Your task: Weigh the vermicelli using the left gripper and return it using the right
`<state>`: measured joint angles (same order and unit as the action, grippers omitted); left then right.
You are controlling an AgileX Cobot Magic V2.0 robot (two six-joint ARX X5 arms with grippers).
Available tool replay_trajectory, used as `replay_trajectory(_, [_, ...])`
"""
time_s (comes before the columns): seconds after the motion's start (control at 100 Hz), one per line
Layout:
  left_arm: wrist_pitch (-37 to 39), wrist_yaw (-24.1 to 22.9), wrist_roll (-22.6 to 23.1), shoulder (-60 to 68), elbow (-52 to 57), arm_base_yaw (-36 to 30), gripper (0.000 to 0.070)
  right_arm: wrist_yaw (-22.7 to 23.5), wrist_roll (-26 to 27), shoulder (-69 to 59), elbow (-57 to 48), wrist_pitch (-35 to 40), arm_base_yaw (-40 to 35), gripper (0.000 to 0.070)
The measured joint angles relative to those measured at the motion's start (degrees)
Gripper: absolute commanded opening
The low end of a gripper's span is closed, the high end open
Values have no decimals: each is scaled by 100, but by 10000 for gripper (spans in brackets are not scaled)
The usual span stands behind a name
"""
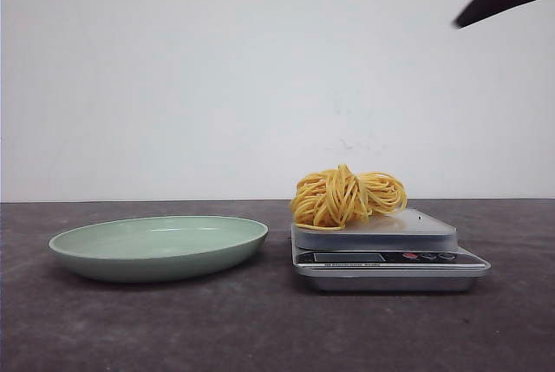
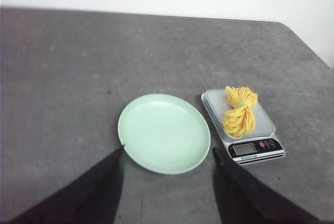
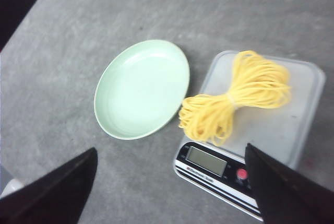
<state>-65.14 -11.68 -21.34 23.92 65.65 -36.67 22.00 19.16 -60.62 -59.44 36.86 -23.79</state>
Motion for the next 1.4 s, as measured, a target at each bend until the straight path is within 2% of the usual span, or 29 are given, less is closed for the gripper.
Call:
replay_trajectory(0.14, [-52, 0, -133, -315, -490, 0, 312, -378, 70, -809, -479, 33, -295, 564])
replay_trajectory(0.37, [50, 0, -181, -337, -522, 0, 312, -560, 85, -1419, -599, 46, -354, 564])
replay_trajectory(0.61, [127, 0, -179, -337, -522, 0, 312, -560, 199, -1840, -612, -28, -350, 564])
replay_trajectory(1.0, [232, 0, -179, -337, -522, 0, 312, -597, 404, -3403, -1338, -68, -350, 564])
replay_trajectory(1.25, [234, 0, -173, -337, -522, 0, 312, -879, 433, -4135, -2295, 470, -350, 564])
replay_trajectory(1.4, [234, 0, -98, -337, -522, 0, 312, -1209, 426, -4197, -2369, 776, -361, 564])
